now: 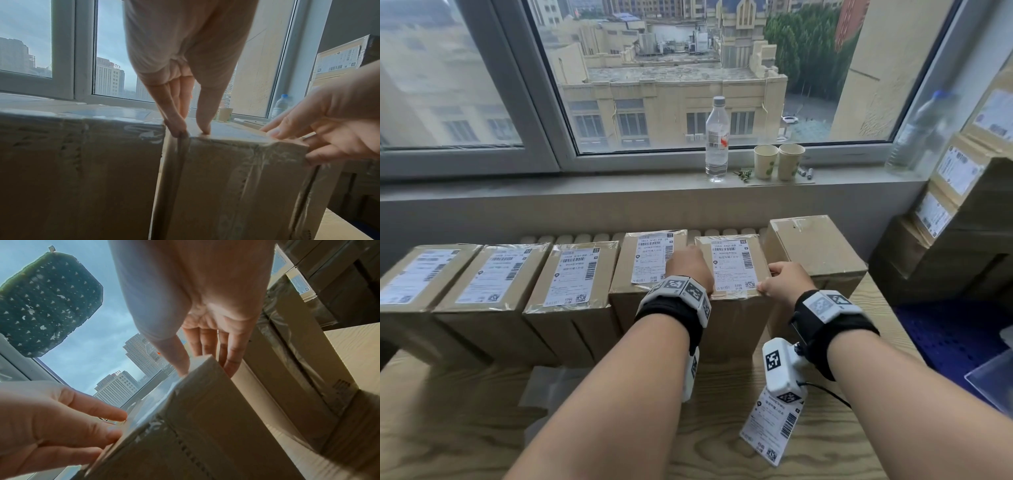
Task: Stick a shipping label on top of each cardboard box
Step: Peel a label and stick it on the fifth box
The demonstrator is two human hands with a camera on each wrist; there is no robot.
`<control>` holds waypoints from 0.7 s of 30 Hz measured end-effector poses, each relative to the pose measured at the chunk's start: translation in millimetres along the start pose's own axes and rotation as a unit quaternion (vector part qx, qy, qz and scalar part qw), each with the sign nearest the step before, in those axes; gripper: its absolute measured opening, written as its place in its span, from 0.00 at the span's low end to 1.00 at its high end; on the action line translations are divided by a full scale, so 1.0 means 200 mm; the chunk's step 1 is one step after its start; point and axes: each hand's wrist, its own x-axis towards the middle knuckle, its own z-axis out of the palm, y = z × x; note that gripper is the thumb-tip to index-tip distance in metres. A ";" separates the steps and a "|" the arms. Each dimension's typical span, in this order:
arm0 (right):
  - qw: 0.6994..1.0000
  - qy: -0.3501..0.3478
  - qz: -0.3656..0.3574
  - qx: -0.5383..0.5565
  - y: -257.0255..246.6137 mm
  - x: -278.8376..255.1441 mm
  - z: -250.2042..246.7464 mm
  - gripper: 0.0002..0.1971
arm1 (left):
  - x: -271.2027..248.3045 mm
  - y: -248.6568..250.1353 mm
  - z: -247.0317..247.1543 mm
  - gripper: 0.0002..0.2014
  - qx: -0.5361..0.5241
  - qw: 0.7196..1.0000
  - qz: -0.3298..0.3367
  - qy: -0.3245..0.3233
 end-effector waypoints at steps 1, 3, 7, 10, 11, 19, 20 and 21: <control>1.000 0.000 0.001 0.002 0.00 0.00 0.00 0.15 | 0.00 0.00 0.00 0.11 0.001 1.000 -0.001 -0.002; 1.000 0.000 0.004 0.002 0.00 0.00 0.00 0.14 | 0.00 0.01 0.00 0.12 0.004 1.000 -0.001 -0.002; 0.999 0.036 -0.005 -0.025 -0.02 -0.02 -0.05 0.15 | 0.00 0.04 0.00 0.14 0.013 1.000 0.015 0.003; 0.996 0.075 -0.015 -0.036 -0.03 -0.02 -0.13 0.14 | 0.01 0.11 0.00 0.17 0.001 1.000 0.024 0.002; 0.995 0.088 -0.019 -0.035 -0.03 -0.01 -0.16 0.11 | 0.01 0.14 0.00 0.18 -0.004 0.999 0.032 0.002; 0.978 0.197 -0.013 -0.071 0.07 0.04 -0.43 0.10 | 0.04 0.49 0.08 0.08 -0.056 0.995 0.071 -0.047; 0.976 0.202 -0.006 -0.079 0.10 0.05 -0.45 0.12 | 0.04 0.52 0.10 0.10 -0.062 0.994 0.074 -0.048; 0.976 0.200 0.003 -0.089 0.13 0.05 -0.46 0.14 | 0.04 0.56 0.12 0.13 -0.070 0.994 0.074 -0.047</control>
